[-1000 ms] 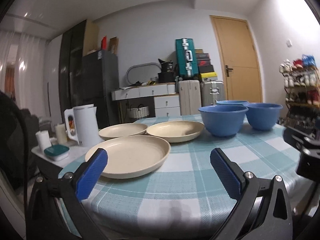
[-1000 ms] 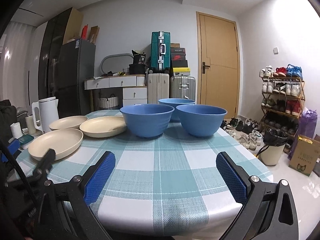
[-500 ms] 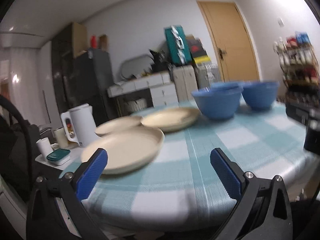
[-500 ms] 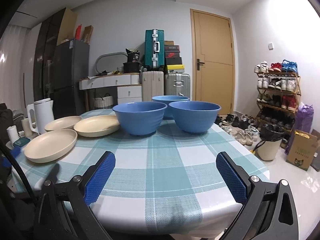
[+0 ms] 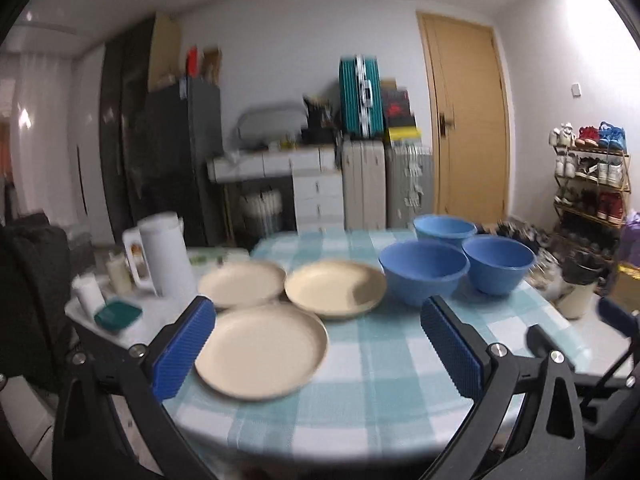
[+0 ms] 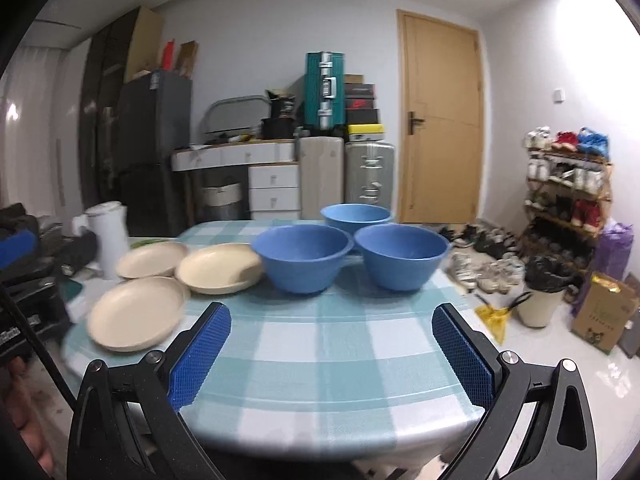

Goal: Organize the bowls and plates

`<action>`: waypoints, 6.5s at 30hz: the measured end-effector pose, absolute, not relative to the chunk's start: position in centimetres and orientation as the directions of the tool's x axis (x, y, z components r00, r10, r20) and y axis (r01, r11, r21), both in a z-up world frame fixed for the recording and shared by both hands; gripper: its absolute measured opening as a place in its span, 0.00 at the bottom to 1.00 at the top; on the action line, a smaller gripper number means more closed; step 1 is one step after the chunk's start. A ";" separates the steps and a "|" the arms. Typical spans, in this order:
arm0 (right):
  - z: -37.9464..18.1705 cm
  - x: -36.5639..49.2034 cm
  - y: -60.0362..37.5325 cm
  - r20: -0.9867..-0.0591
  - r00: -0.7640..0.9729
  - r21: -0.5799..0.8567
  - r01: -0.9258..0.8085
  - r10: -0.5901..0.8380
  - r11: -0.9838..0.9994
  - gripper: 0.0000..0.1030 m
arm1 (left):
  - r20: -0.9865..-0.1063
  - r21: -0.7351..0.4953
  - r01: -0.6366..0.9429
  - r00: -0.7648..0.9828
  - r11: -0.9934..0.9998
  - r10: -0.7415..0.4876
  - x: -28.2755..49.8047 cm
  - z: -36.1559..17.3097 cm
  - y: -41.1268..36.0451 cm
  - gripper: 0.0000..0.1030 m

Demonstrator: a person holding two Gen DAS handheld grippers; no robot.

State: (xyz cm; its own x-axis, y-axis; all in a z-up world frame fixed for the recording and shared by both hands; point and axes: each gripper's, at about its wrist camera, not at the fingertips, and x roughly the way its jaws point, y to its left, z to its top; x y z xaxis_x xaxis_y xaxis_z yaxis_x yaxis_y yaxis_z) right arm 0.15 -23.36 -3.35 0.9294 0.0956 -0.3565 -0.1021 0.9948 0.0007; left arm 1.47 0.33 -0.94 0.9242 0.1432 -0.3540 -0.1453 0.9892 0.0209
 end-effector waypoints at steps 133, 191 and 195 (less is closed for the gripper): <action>-14.7 46.9 13.8 -0.930 0.204 0.151 -0.546 0.306 0.824 0.10 | -0.832 -0.327 -0.295 0.540 0.898 -0.126 33.0 -15.2 34.7 0.09; -12.0 27.3 -0.2 -0.919 0.262 0.169 -0.414 0.295 0.895 0.08 | -0.883 -0.104 -0.279 0.468 0.955 0.041 18.6 -12.5 21.5 0.14; -12.1 27.1 0.0 -0.915 0.294 0.126 -0.438 0.275 0.890 0.08 | -0.881 -0.085 -0.277 0.470 0.957 0.058 18.7 -12.8 21.0 0.13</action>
